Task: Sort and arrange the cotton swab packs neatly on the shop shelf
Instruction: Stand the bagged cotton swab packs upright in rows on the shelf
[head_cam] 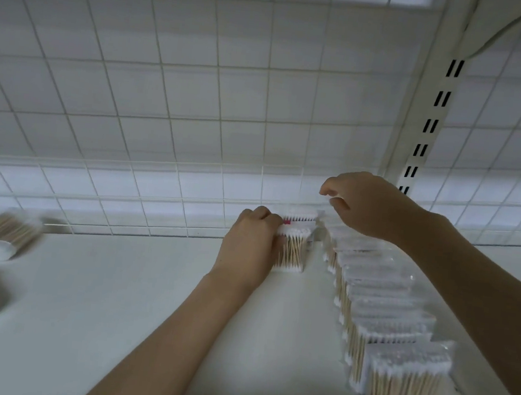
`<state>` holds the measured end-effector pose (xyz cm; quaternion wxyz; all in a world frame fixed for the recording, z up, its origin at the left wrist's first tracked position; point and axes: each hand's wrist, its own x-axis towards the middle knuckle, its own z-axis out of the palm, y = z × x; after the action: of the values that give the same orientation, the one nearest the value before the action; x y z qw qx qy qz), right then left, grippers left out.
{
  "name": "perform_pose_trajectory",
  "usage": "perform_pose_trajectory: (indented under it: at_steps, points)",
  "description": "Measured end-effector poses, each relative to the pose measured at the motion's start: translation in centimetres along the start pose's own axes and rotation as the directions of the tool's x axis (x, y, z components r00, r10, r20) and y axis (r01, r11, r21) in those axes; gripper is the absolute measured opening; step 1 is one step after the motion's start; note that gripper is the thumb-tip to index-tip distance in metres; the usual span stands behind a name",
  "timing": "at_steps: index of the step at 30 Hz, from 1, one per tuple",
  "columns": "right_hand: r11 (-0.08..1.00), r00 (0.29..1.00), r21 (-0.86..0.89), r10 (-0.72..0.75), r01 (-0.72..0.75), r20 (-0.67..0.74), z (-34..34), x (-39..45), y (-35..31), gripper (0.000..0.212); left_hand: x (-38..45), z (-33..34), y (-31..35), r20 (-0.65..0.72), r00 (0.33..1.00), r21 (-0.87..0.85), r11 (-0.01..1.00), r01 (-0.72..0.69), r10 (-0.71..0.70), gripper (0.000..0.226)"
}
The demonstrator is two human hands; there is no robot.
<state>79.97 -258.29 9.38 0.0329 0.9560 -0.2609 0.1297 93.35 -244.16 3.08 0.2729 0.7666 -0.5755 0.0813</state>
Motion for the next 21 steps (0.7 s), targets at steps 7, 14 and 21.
perform_pose_trajectory:
  at_steps: [7, 14, 21]
  points:
    - [0.998, 0.998, 0.067, 0.018, -0.014, -0.059, -0.4, -3.2, 0.2, 0.03, 1.8, 1.0, 1.2, 0.025, 1.0, 0.071, 0.997, -0.016, 0.014, 0.024]
    - [0.996, 0.998, 0.087, 0.017, -0.012, -0.06, -0.4, -5.1, -0.5, 0.03, 2.8, 1.1, 1.2, 0.047, 0.999, 0.141, 0.99, 0.002, -0.009, 0.029]
    - [0.997, 0.998, 0.073, -0.024, 0.028, -0.065, -0.9, -4.6, -3.3, 0.03, 1.6, -0.2, 0.8, -0.01, 1.0, 0.141, 0.99, 0.029, -0.027, 0.042]
